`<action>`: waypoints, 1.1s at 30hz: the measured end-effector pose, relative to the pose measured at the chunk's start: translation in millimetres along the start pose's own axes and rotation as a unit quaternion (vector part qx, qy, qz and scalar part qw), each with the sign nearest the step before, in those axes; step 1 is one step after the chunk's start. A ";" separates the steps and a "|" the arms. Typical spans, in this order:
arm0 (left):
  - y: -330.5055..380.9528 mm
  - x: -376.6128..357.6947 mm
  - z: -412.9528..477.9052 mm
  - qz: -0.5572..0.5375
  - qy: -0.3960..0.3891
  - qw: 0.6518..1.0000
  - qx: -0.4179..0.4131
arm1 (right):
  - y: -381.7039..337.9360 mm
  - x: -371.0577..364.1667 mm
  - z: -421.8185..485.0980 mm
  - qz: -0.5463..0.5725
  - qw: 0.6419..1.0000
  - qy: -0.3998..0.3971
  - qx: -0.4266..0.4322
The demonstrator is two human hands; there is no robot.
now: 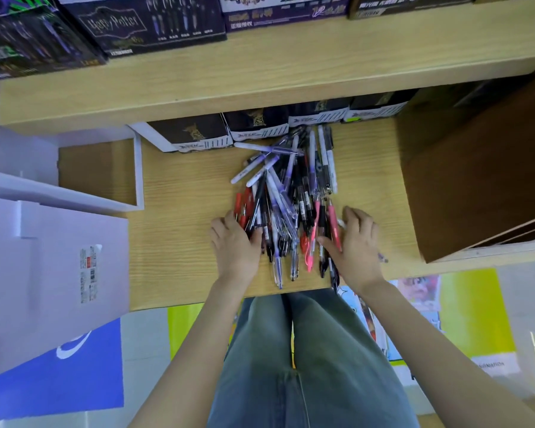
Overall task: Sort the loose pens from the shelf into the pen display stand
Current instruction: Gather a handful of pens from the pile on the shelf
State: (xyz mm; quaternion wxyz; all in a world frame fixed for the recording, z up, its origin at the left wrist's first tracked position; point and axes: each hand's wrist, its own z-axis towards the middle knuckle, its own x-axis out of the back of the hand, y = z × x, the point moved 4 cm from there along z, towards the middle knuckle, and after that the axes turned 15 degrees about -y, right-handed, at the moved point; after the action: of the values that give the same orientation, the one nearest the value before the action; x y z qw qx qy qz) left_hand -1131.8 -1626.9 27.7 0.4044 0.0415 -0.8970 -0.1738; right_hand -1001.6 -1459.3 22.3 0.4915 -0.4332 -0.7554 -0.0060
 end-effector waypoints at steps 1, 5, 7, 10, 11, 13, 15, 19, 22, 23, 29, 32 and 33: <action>0.2 -1.0 -0.8 -0.006 -0.003 1.000 -0.005 | 1.2 -1.9 -1.0 0.025 1.000 0.003 0.009; 1.5 -3.3 2.6 -0.061 -0.045 0.997 -0.016 | -1.2 -7.1 -1.4 0.095 0.995 0.015 0.036; 2.5 -3.1 5.9 -0.072 -0.071 0.995 -0.011 | -5.4 -8.0 1.1 0.108 0.994 0.013 0.030; 5.8 -3.7 8.4 -0.098 -0.108 0.989 -0.002 | -13.7 -9.5 8.3 0.098 0.995 -0.005 0.009; 6.7 -3.6 8.5 -0.101 -0.112 0.989 -0.004 | -16.4 -9.9 10.2 0.095 0.995 -0.014 0.003; 7.4 -2.8 8.4 -0.108 -0.114 0.988 -0.009 | -19.2 -8.9 12.4 0.098 0.995 -0.030 -0.007; 6.5 -0.4 8.1 -0.115 -0.120 0.986 -0.009 | -18.1 -4.6 12.5 0.146 0.988 -0.042 -0.026; 1.0 2.0 9.7 -0.144 -0.118 0.982 -0.017 | -8.2 3.7 17.1 0.236 0.968 -0.048 -0.068; 4.5 2.2 7.4 -0.151 -0.096 0.983 -0.027 | -8.1 9.8 19.6 0.249 0.966 -0.024 -0.070; 8.2 1.6 4.9 -0.156 -0.088 0.983 -0.026 | -11.4 10.6 20.4 0.253 0.965 -0.016 -0.065; 27.0 -9.6 -2.6 -0.182 -0.073 0.980 -0.040 | -36.0 3.7 28.1 0.287 0.954 0.022 -0.084; 23.2 -6.1 -0.6 -0.221 -0.087 0.971 -0.037 | -34.2 10.3 26.3 0.267 0.959 0.046 -0.086; 21.2 -4.7 0.0 -0.228 -0.091 0.969 -0.039 | -32.7 14.6 25.2 0.257 0.961 0.056 -0.082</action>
State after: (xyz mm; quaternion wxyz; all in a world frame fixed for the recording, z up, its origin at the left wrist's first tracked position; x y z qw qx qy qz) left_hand -1127.2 -1606.1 31.7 0.2718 0.2127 -0.8896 -0.2993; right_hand -1043.8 -1459.3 33.9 0.4812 -0.6507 -0.5864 0.0345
